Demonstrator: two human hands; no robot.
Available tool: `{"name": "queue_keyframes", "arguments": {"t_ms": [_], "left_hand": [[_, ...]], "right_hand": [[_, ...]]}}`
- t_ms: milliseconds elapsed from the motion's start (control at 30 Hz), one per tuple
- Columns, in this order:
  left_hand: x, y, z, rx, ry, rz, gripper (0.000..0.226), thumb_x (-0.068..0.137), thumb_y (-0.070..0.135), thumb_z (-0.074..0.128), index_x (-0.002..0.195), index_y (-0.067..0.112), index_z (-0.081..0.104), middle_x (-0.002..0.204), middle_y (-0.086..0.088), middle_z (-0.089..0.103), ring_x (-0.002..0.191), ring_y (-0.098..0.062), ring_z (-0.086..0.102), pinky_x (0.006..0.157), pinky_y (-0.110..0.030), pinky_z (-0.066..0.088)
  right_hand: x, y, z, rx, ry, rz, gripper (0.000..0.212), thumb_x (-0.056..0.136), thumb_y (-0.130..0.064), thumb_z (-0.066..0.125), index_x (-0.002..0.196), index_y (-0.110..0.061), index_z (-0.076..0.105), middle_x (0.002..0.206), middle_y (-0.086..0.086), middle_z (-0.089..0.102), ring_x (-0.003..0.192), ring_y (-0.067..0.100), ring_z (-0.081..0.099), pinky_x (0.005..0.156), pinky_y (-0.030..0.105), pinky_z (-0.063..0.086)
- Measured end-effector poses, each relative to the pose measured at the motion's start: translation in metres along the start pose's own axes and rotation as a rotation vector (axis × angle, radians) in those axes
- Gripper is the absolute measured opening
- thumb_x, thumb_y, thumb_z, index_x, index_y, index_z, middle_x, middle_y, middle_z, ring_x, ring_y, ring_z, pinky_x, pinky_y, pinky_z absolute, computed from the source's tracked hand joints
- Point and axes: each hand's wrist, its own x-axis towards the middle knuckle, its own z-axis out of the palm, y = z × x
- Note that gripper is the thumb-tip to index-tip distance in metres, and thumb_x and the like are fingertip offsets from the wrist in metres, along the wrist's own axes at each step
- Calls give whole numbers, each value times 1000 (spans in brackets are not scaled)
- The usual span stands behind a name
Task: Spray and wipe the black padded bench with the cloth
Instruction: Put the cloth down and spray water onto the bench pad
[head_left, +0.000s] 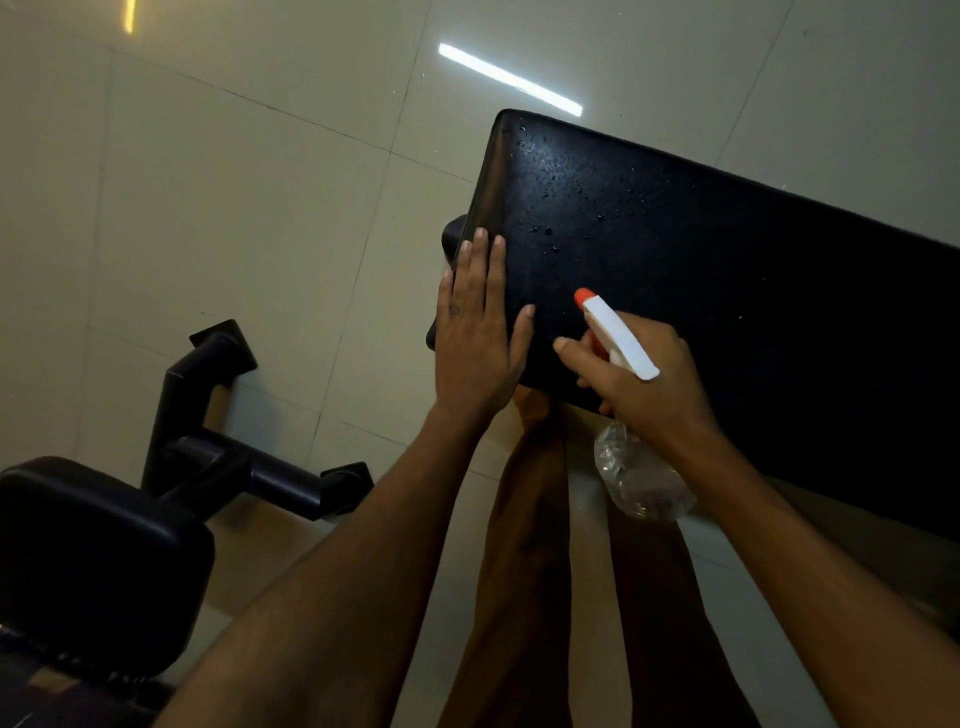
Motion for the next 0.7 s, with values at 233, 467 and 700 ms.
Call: {"name": "queue_keyframes", "arguments": {"t_ms": [233,467,700], "left_hand": [[-2,5,1,0,22,-31,65,105,33,44,160,7,21,168,-14,17,157,-26,11,128,-45,9],[-1,6,-4,-35,-8,-30,62,107,31,41,160,8,18,169,-13,15,157,-26,10,128,-47,9],[7,3,-19,-225,28,-148,51,108,28,41,156,12,32,164,-7,30,151,-19,29,122,-46,30]], "right_hand": [[-21,30,-4,-17,58,-6,46,88,-9,70,54,-22,42,49,-6,43,43,6,46,44,12,35],[-50,57,-15,11,29,37,44,87,-11,69,52,-16,44,45,-6,43,40,8,44,42,18,33],[-58,57,-16,27,-36,-28,29,88,-20,74,65,-18,56,57,-4,56,51,8,55,50,13,41]]}}
